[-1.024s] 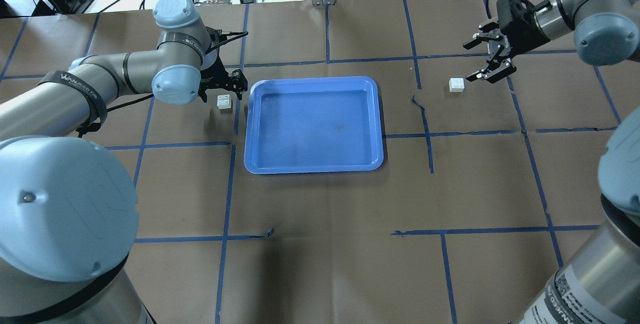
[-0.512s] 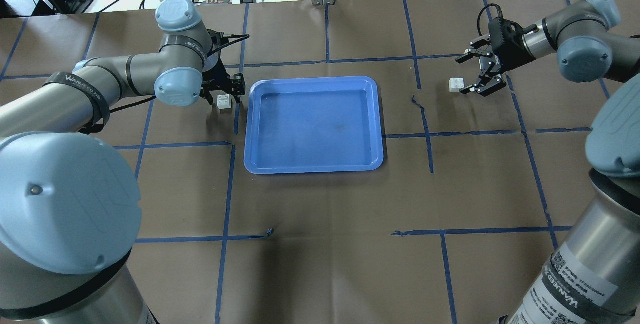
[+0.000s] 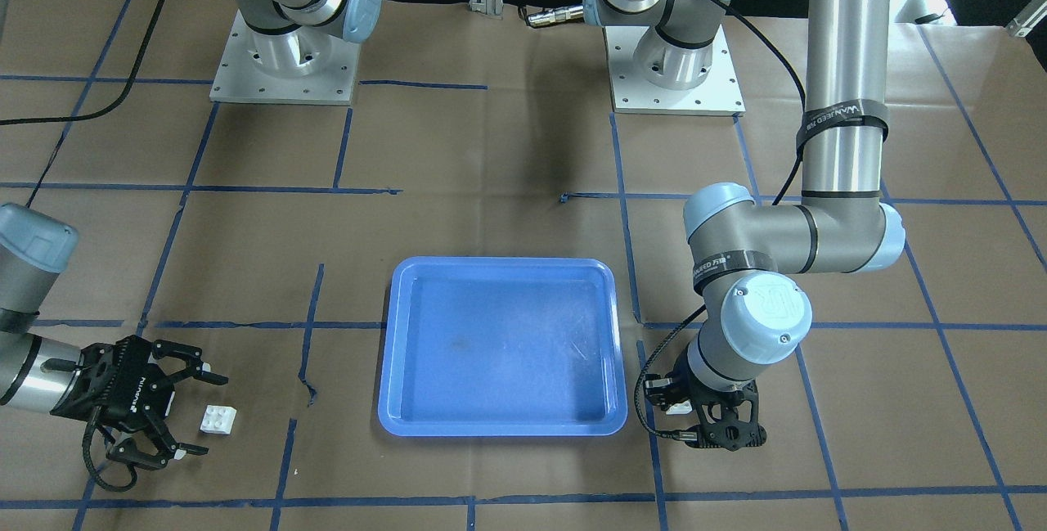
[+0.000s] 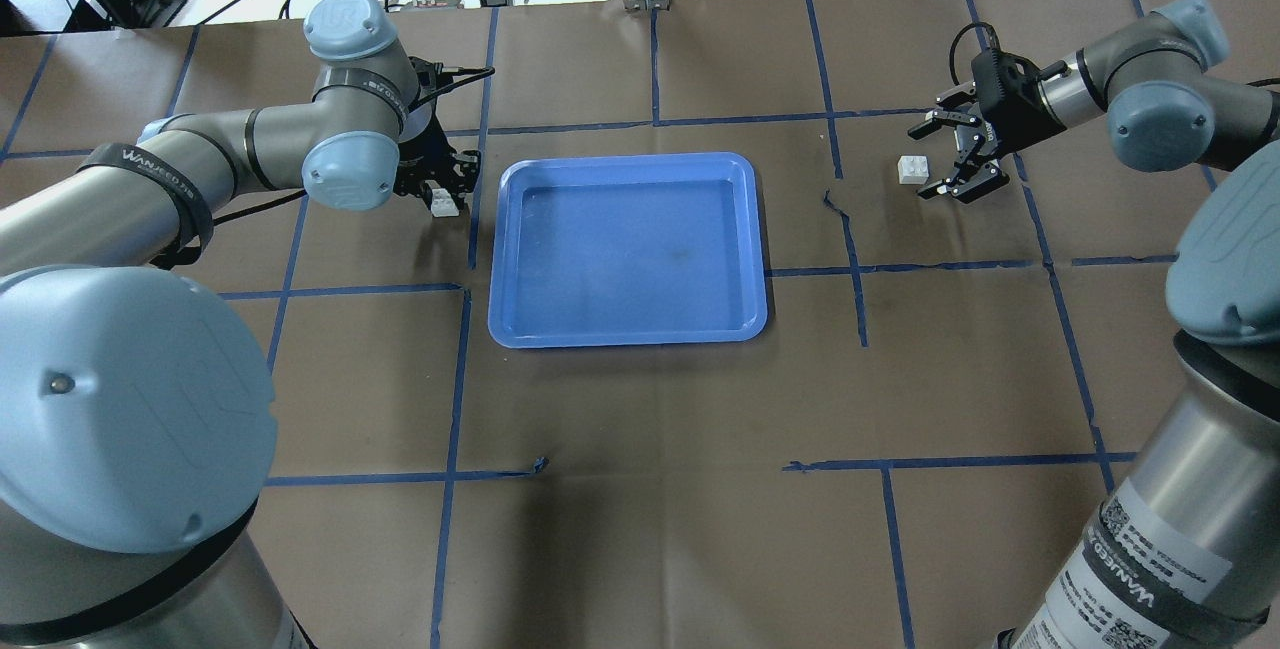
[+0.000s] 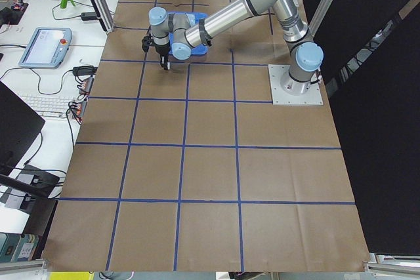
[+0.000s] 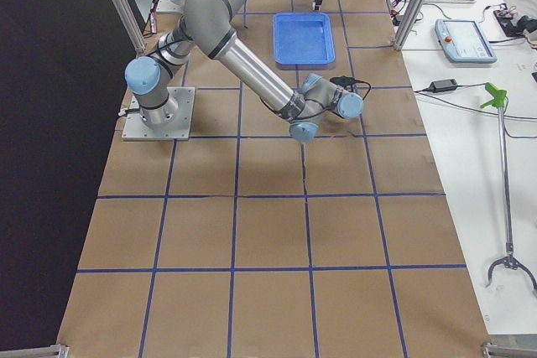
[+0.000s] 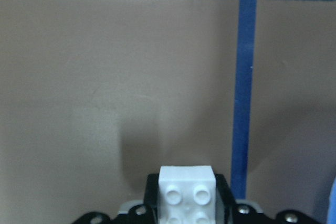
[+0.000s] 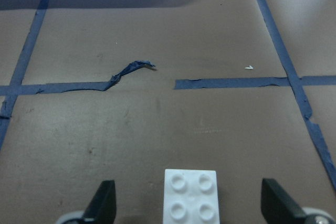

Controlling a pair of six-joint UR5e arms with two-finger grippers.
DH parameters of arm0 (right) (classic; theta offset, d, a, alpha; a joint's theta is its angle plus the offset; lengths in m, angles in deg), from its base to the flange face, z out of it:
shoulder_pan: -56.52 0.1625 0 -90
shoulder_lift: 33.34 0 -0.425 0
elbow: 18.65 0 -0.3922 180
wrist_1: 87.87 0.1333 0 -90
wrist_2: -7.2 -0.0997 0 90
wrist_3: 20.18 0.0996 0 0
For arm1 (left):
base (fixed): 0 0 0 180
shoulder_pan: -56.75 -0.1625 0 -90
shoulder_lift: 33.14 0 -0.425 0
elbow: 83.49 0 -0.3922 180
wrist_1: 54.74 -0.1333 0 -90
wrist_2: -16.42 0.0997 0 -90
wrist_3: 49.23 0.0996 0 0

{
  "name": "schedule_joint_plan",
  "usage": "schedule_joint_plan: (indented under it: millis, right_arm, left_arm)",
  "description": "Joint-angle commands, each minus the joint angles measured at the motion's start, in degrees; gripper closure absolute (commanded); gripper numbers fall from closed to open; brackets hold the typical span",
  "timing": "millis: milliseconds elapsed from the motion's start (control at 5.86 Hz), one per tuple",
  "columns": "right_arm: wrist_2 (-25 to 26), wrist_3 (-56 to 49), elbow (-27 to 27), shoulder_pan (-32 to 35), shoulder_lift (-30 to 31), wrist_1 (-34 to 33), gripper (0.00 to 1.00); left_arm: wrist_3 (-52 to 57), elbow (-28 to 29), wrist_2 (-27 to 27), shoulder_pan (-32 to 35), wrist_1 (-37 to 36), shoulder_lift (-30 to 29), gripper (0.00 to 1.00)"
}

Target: Assemble white blocks and place on blue tray

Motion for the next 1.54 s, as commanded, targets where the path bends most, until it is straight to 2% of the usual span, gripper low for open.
schedule_joint_plan:
  millis: [0, 171, 341, 683, 854, 1024, 1366]
  right_arm:
    - [1.0, 0.1, 0.4, 0.0, -0.3, -0.2, 0.29]
    - [1.6, 0.1, 0.4, 0.0, -0.2, -0.4, 0.45]
    - [1.6, 0.1, 0.4, 0.0, -0.2, -0.5, 0.57]
    - [2.8, 0.1, 1.0, 0.0, 0.2, -0.6, 0.75]
    - [3.0, 0.7, 2.5, 0.1, 0.9, -0.1, 0.75]
    - [2.8, 0.6, 2.5, 0.3, 3.6, 0.7, 0.71]
    - [2.7, 0.2, -2.7, 1.7, 12.9, 4.1, 0.68]
  left_arm:
    - [15.1, -0.7, -0.2, 0.5, 3.9, 5.8, 0.98]
    - [23.4, -2.1, -0.3, 2.2, 4.3, 7.8, 0.98]
    - [32.0, -3.0, 0.0, 5.5, 4.1, 8.7, 0.98]
    - [45.8, -3.0, 0.2, 11.8, 3.4, 8.5, 0.96]
    - [52.4, -3.0, 0.0, 14.1, 2.6, 7.9, 0.96]
    - [63.6, -3.2, -0.4, 15.2, 2.5, 6.8, 0.96]
    - [68.0, -4.3, -0.5, 16.6, -1.9, 3.8, 0.96]
